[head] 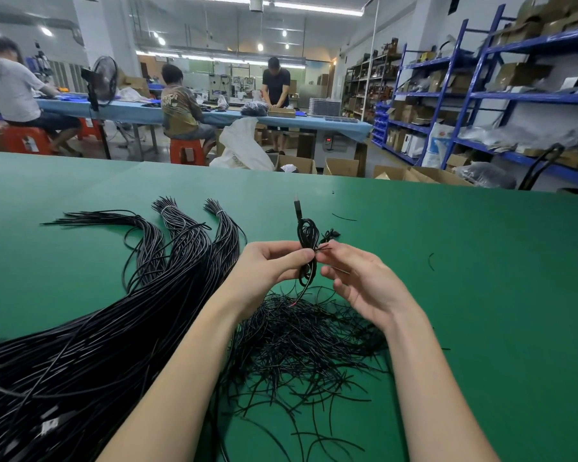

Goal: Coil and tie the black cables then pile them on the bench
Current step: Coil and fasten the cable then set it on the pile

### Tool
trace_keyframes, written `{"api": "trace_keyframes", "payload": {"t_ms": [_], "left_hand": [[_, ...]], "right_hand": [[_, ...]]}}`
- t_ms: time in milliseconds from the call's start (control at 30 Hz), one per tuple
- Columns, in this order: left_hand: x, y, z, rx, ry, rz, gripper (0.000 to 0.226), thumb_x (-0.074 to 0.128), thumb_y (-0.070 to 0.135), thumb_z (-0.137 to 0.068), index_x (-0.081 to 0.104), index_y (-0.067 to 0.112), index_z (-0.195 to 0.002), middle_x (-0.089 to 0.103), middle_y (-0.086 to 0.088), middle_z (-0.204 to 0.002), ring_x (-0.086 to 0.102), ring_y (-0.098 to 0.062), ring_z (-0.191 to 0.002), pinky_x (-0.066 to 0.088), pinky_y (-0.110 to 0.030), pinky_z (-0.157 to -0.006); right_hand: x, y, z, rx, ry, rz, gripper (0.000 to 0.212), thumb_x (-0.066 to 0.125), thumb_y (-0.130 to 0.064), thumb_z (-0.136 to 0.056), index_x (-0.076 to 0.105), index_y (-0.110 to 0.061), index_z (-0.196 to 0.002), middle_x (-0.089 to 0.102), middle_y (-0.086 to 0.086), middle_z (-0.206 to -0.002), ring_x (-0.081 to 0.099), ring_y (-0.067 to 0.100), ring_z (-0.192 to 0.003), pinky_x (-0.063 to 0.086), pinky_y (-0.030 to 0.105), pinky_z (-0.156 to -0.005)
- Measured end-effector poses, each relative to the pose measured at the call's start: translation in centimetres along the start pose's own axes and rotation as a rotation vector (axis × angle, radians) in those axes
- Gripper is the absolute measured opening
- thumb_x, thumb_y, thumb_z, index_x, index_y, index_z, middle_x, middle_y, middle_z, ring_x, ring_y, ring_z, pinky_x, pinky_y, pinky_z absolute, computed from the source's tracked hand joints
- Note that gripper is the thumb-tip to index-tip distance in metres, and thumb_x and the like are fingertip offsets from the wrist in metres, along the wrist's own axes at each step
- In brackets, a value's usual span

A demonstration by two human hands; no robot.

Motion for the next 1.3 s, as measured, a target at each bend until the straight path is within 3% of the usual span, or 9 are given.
{"api": "trace_keyframes", "payload": {"t_ms": [200,333,533,767,1067,1167,1300], "left_hand": [[0.4,0.0,0.1,-0.070,-0.029,0.092,0.047,0.077,0.021,-0.074,0.071,-0.006,-0.112,0.074,-0.019,-0.108,0.069,-0.022,-0.092,0.056,-0.026,-0.086],[0.6,0.1,0.2,-0.104,-0.048,0.126,0.043,0.077,0.019,-0.073,0.072,-0.004,-0.109,0.074,-0.017,-0.102,0.070,-0.016,-0.083,0.055,-0.021,-0.077],[1.2,0.6,0.5,-0.133,-0.092,0.119,0.044,0.076,0.020,-0.075,0.072,-0.005,-0.110,0.075,-0.013,-0.094,0.071,-0.017,-0.082,0.054,-0.020,-0.075],[1.4,1.0,0.9,-0.227,-0.178,0.084,0.027,0.075,0.023,-0.079,0.078,0.006,-0.100,0.076,-0.010,-0.094,0.068,-0.011,-0.077,0.054,-0.020,-0.072],[1.3,1.3,1.4,-0.316,-0.186,0.107,0.027,0.075,0.024,-0.081,0.080,0.008,-0.103,0.075,-0.008,-0.100,0.065,-0.009,-0.078,0.053,-0.020,-0.072],[1.2,1.0,1.4,-0.381,-0.099,0.217,0.019,0.079,0.025,-0.071,0.082,0.012,-0.085,0.076,-0.004,-0.087,0.066,-0.007,-0.067,0.054,-0.017,-0.061],[0.8,0.7,1.6,-0.446,-0.077,0.252,0.020,0.082,0.021,-0.066,0.082,0.010,-0.083,0.075,-0.006,-0.084,0.063,-0.009,-0.060,0.053,-0.016,-0.053]], "right_hand": [[0.2,-0.3,0.2,-0.032,-0.023,-0.019,0.024,0.076,-0.027,-0.073,0.080,-0.014,-0.093,0.078,0.004,-0.088,0.071,0.008,-0.068,0.054,0.015,-0.051],[0.4,-0.3,0.3,-0.045,-0.057,-0.006,0.029,0.081,-0.032,-0.067,0.081,-0.016,-0.091,0.077,0.002,-0.088,0.071,0.008,-0.069,0.053,0.015,-0.051],[0.9,-1.2,0.7,-0.178,-0.099,0.145,0.024,0.088,-0.029,-0.058,0.082,-0.025,-0.081,0.075,-0.002,-0.083,0.070,0.009,-0.070,0.055,0.019,-0.055],[0.8,-2.0,0.9,-0.291,-0.078,0.291,0.022,0.090,-0.029,-0.056,0.080,-0.024,-0.076,0.074,0.000,-0.078,0.069,0.011,-0.067,0.057,0.022,-0.058],[1.3,-2.3,0.9,-0.302,-0.055,0.332,0.018,0.088,-0.031,-0.061,0.080,-0.021,-0.074,0.071,0.001,-0.072,0.064,0.009,-0.063,0.055,0.021,-0.056],[1.5,-2.5,1.0,-0.314,-0.073,0.302,0.012,0.081,-0.028,-0.071,0.080,-0.022,-0.081,0.073,0.002,-0.079,0.068,0.012,-0.067,0.057,0.023,-0.058],[1.6,-3.5,1.5,-0.379,-0.103,0.502,0.010,0.081,-0.017,-0.079,0.080,-0.018,-0.089,0.077,0.007,-0.085,0.072,0.017,-0.076,0.062,0.028,-0.067]]}}
Point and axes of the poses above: each hand's wrist, its own z-axis away from the middle knuckle, its own x-axis out of the palm, y = z × x, the point moved 6 cm from there along -z, towards the middle knuckle
